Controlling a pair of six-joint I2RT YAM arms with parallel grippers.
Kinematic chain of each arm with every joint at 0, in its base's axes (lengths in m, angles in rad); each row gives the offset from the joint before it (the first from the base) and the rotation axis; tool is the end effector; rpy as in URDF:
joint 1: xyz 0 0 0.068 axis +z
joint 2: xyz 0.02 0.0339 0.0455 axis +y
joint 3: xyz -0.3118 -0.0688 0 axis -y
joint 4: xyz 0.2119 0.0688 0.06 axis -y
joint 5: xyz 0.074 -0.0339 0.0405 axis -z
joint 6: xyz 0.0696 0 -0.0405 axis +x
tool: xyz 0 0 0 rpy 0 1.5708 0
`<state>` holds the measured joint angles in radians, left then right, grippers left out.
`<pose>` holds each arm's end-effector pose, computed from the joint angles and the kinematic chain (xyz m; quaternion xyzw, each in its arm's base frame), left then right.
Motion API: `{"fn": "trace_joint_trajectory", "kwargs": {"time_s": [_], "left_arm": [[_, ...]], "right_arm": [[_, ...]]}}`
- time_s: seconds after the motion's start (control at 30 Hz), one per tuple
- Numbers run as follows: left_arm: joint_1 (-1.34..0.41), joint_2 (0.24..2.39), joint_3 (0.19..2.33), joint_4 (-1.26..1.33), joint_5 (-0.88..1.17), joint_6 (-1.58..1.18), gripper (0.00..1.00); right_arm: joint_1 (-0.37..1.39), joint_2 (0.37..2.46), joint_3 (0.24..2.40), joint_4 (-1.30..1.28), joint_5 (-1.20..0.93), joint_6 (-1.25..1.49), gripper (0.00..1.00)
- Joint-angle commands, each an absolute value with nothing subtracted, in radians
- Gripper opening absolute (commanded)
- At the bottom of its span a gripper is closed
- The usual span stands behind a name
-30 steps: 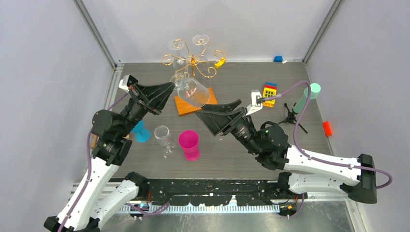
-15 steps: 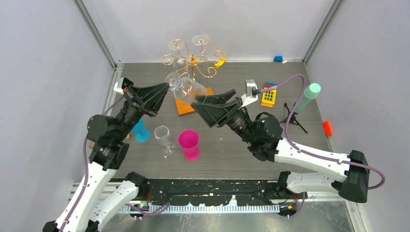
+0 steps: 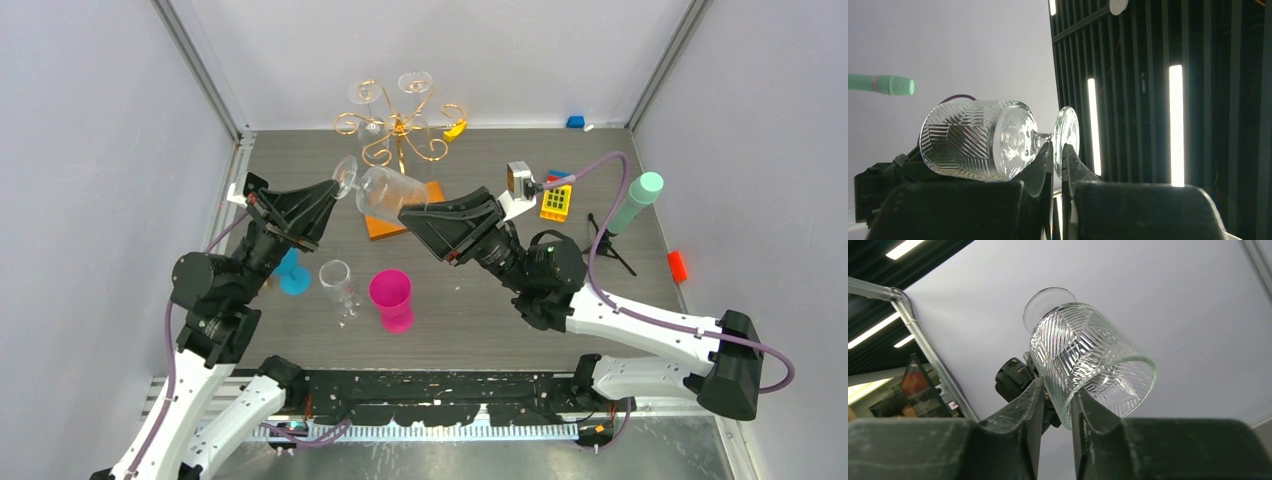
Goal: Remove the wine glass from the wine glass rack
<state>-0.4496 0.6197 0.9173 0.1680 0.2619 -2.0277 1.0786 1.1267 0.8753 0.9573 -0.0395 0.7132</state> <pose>0.0618 -0.0499 0.4775 -0.2910 0.4455 -0.8201 0.2104 0.0994 0.1912 0.4936 -0.0938 0.4088 0.7139 0.5607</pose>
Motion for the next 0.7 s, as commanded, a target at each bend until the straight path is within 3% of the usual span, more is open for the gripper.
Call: {"fn": "trace_joint_trajectory", "kwargs": {"time_s": [0.0, 0.03, 0.07, 0.13, 0.33, 0.4, 0.57, 0.67], "left_arm": [[-0.443, 0.658, 0.898, 0.149, 0.233, -1.987, 0.0], [-0.443, 0.661, 0.897, 0.153, 0.233, -1.988, 0.01], [-0.443, 0.665, 0.896, 0.157, 0.235, -1.988, 0.02], [-0.442, 0.67, 0.896, 0.164, 0.236, -1.989, 0.03], [-0.442, 0.671, 0.897, 0.171, 0.226, -1.967, 0.13], [-0.443, 0.664, 0.902, 0.163, 0.216, -1.943, 0.25], [-0.442, 0.626, 0.944, 0.062, 0.195, -1.791, 0.74], [-0.443, 0.604, 1.013, -0.106, 0.197, -1.616, 0.91]], "right_arm": [[1.091, 1.109, 0.919, 1.104, -0.124, 0.713, 0.2], [1.091, 1.109, 0.924, 1.101, -0.129, 0.714, 0.16], [1.091, 1.109, 0.927, 1.095, -0.134, 0.714, 0.06], [1.091, 1.108, 0.929, 1.09, -0.132, 0.715, 0.01], [1.089, 1.098, 0.94, 1.046, -0.143, 0.711, 0.0], [1.089, 1.087, 0.948, 1.003, -0.129, 0.701, 0.0], [1.089, 1.034, 0.964, 0.842, -0.037, 0.672, 0.0], [1.089, 0.99, 0.973, 0.726, 0.057, 0.652, 0.0]]}}
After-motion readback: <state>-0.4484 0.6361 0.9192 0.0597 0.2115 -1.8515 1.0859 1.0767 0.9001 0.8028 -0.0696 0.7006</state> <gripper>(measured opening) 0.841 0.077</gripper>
